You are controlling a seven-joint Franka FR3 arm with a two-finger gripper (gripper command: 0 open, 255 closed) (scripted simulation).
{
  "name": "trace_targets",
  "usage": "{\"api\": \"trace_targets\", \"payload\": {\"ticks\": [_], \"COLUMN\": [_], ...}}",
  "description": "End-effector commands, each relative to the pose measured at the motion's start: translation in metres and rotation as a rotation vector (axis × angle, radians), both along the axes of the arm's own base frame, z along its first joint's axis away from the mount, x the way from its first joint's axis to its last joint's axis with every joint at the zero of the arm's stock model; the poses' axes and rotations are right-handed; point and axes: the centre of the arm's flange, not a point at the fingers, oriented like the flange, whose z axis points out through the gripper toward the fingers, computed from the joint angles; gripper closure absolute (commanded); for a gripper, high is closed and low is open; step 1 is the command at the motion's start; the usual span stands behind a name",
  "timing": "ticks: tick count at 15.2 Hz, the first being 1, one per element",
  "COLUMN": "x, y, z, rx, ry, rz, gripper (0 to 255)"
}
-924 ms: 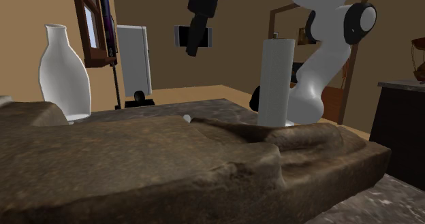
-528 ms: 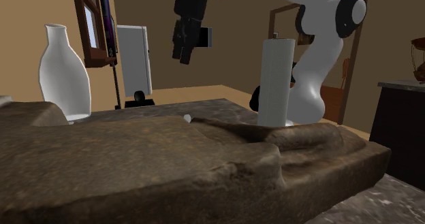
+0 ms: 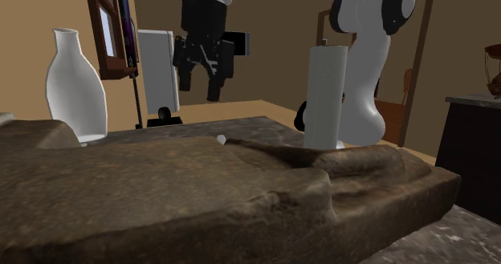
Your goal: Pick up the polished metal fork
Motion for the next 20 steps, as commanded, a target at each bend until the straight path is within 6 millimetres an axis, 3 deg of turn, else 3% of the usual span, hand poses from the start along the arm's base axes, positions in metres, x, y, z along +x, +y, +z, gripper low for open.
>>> {"api": "trace_targets", "payload": {"ticks": [1,6,11,20], "x": [0.011,0.02,0.012,0.011], "y": [0.024,0.083,0.141,0.144], "z": [-0.011,-0.041,-0.072,-0.114], "rx": [-0.011,-0.037,-0.063,-0.064], "ry": [0.031,0.108,0.185,0.189], "rz": [0.108,0.368,0.627,0.641], "gripper": [0,0,0,0]}}
